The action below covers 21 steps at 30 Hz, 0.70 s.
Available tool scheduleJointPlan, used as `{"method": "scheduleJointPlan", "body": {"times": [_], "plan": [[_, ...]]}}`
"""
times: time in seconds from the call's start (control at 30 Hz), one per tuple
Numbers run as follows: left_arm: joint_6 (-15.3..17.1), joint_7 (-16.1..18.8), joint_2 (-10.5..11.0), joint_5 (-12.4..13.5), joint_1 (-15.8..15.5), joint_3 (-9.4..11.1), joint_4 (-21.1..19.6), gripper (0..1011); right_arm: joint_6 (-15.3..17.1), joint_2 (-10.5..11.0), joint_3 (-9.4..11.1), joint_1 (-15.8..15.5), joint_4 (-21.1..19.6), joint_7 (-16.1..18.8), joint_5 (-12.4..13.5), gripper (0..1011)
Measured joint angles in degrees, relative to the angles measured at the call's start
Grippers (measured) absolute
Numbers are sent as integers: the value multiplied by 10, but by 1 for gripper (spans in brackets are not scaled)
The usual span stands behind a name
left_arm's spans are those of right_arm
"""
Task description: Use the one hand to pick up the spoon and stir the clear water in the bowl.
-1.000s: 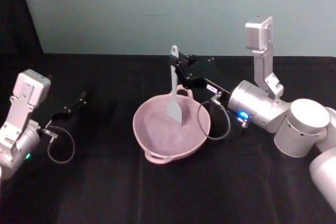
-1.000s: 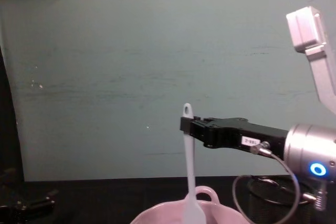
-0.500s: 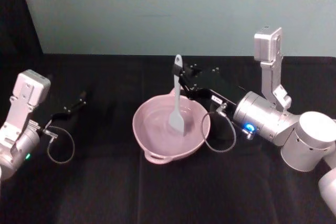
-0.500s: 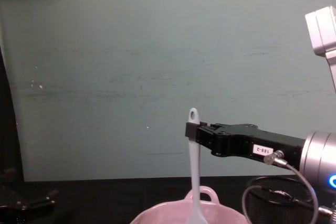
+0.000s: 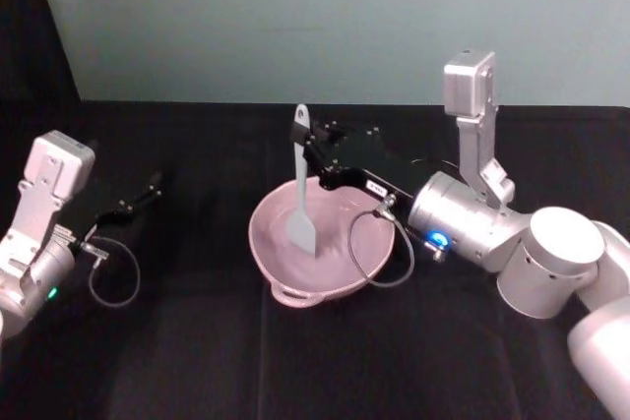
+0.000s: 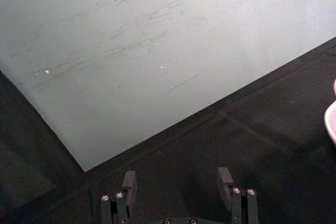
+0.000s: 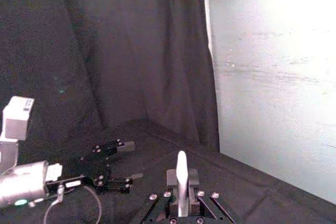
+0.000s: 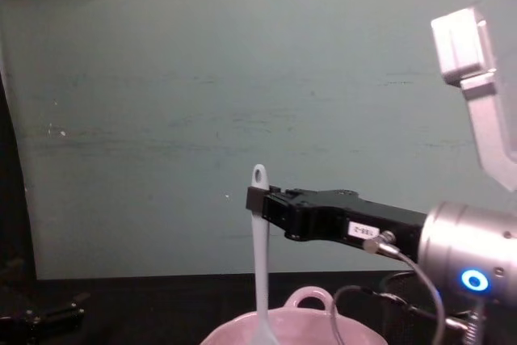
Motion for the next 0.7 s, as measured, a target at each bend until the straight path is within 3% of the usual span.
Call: {"method": "scheduleJointPlan", "body": {"times": [0.2,0.37,0.7], "plan": [[0,0,0,0,0,0,0,1011,-4,-23,-3,32,51,3,0,110],[0,0,0,0,0,0,0,1011,-9,-29,1,44,70,3,0,110],[0,0,0,0,0,0,0,1011,-9,-12,20,37,63,-4,3,110]]}}
